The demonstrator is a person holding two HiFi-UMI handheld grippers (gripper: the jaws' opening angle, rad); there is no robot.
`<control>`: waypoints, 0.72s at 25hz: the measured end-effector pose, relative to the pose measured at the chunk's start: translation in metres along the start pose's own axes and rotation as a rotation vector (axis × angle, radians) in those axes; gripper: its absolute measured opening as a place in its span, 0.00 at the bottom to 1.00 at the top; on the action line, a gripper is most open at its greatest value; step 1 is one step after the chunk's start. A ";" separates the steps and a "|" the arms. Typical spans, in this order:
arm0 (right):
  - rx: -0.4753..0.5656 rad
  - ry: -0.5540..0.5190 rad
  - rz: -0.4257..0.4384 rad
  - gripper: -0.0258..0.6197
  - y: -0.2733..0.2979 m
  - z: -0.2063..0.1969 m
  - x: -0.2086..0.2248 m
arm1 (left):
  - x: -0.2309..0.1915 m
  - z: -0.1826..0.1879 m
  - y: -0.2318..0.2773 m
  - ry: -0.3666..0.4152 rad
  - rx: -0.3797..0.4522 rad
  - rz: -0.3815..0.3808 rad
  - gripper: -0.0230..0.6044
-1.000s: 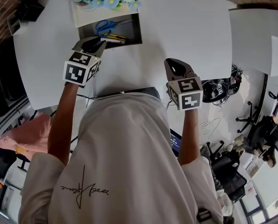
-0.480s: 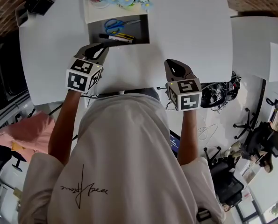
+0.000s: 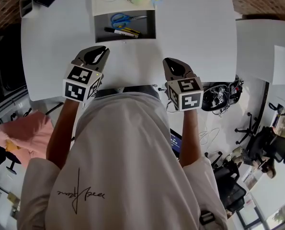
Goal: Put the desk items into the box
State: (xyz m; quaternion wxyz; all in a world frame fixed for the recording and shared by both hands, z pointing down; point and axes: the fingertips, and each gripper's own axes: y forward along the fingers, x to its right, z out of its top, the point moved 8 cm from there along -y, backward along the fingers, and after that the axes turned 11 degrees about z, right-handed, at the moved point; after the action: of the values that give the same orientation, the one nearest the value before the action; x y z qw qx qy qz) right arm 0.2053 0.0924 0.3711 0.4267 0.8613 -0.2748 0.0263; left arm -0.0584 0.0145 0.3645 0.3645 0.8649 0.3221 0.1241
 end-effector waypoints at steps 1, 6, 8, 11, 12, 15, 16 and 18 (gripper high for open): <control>0.006 0.000 0.007 0.08 0.000 0.000 -0.003 | 0.000 -0.001 -0.004 -0.003 0.008 0.007 0.08; 0.051 -0.015 0.034 0.08 -0.003 0.002 -0.017 | 0.002 -0.010 -0.023 -0.040 0.039 0.026 0.05; 0.073 -0.014 0.043 0.08 -0.005 0.004 -0.024 | 0.003 -0.016 -0.032 -0.057 0.050 0.028 0.05; 0.089 -0.019 0.051 0.08 -0.008 0.004 -0.035 | 0.003 -0.023 -0.044 -0.108 0.074 0.018 0.04; 0.091 -0.023 0.053 0.08 -0.009 0.004 -0.039 | 0.003 -0.025 -0.049 -0.125 0.081 0.012 0.04; 0.099 -0.035 0.059 0.08 -0.011 0.004 -0.050 | 0.004 -0.029 -0.061 -0.163 0.099 -0.008 0.04; 0.103 -0.036 0.061 0.08 -0.011 0.004 -0.053 | 0.004 -0.029 -0.066 -0.173 0.105 -0.013 0.04; 0.121 -0.032 0.068 0.08 -0.012 0.004 -0.059 | 0.004 -0.029 -0.074 -0.181 0.122 -0.019 0.04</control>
State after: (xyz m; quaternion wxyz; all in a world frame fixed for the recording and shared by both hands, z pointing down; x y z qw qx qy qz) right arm 0.1610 0.1216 0.3431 0.3681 0.8761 -0.3083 0.0436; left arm -0.1030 0.0723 0.3324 0.3402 0.8900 0.3029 0.0220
